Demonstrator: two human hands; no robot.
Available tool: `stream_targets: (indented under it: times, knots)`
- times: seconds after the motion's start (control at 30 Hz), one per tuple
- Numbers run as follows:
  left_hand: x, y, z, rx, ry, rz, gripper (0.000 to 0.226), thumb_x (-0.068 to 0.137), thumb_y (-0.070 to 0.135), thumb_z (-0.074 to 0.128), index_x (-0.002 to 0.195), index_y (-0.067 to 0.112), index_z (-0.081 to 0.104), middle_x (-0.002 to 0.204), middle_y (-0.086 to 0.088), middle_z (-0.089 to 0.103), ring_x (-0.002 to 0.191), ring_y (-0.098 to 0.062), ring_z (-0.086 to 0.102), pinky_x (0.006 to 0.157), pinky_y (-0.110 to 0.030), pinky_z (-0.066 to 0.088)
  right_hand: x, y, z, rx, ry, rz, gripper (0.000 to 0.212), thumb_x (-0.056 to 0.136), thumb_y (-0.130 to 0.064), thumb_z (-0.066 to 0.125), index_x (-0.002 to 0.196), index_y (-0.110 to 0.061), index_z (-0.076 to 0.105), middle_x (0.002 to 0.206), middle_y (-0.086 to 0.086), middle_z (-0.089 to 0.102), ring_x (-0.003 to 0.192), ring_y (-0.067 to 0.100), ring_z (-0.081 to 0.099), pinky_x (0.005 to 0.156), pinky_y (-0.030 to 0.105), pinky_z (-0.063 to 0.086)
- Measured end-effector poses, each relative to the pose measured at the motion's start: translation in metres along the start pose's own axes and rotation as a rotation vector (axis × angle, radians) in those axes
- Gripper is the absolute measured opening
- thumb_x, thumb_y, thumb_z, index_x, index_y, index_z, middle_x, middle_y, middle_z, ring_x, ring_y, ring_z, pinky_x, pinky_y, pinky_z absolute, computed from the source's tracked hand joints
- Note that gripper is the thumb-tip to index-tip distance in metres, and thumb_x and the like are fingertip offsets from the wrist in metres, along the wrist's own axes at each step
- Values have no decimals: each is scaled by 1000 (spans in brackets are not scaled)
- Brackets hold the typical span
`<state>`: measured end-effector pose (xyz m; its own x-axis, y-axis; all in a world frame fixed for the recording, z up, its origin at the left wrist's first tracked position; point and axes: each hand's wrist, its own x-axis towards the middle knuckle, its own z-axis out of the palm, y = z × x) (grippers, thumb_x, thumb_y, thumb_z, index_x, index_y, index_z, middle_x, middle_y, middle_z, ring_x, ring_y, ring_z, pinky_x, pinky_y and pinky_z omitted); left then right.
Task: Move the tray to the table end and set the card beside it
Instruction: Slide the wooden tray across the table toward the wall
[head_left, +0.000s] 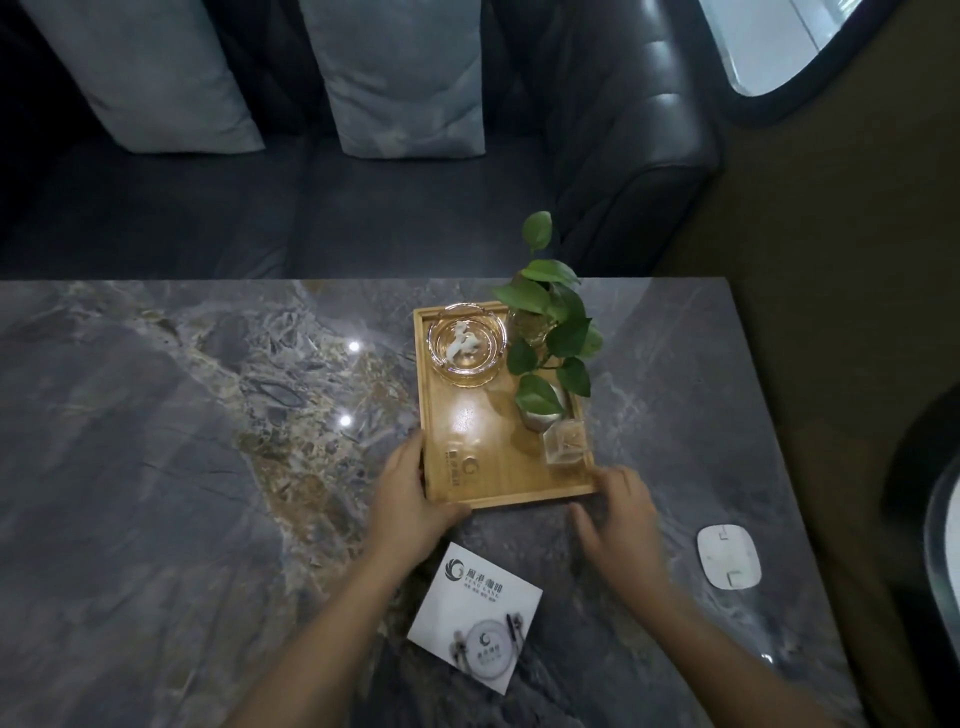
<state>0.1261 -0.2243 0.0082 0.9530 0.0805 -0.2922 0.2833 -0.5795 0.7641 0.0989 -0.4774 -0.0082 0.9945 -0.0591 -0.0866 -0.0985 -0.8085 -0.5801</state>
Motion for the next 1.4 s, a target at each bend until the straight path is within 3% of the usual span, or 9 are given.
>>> stream_targets:
  times: [0.2,0.27,0.5,0.63,0.77,0.9,1.07,1.2,1.4]
  knots:
    - [-1,-11,5,-64,-14,-87,89,58,6,95,138,23,59,124,-5,64,102,-23,69,89,-48,61,14,5,-1,209,-33,114,47,73,-19,79,115,-23,59,98,-7,54,85,1,50,73,8,37]
    - [0,-14,6,-76,-17,-123,92,59,3,95,141,22,58,124,-5,66,97,-24,70,85,-46,62,17,6,0,217,-32,109,47,72,-19,80,115,-24,61,94,-9,54,81,-3,50,71,9,38]
    - [6,-14,5,-123,1,-237,89,54,-2,98,132,19,59,104,14,65,80,1,66,54,-10,51,28,3,4,222,26,232,30,74,-13,77,103,-19,68,88,0,61,76,8,60,69,27,52]
    - [3,-14,3,-121,-6,-244,90,55,-1,98,134,20,60,100,21,65,69,1,69,54,-9,52,35,-1,6,188,69,321,15,80,-8,68,93,-17,68,85,4,64,74,18,62,71,33,52]
    - [5,-13,2,-99,-13,-249,90,54,2,99,134,21,61,96,23,65,71,16,65,53,-11,52,39,-1,6,200,74,356,7,83,-12,67,89,-17,67,82,3,66,71,16,62,69,34,53]
    - [6,-10,2,-42,-14,-249,88,53,7,100,131,23,64,94,24,65,68,3,69,64,-21,57,41,0,6,203,84,370,2,84,-20,67,86,-18,67,75,0,66,67,13,61,64,31,47]
    - [8,-7,7,28,-22,-189,84,50,8,101,126,22,67,85,32,60,75,3,68,66,-25,58,41,3,3,162,65,403,2,85,-21,67,86,-20,65,73,-1,65,65,14,60,62,29,43]
    - [8,0,11,67,-21,-165,84,48,10,102,125,21,68,92,18,69,77,-9,72,74,-41,64,39,7,-3,165,69,420,5,85,-20,67,89,-17,68,72,-1,66,66,16,62,63,32,50]
    - [7,10,28,65,-32,-125,78,45,12,102,117,24,72,85,25,66,78,-5,71,71,-36,64,37,19,-18,163,89,431,6,86,-20,67,86,-14,68,75,4,69,72,25,65,72,42,56]
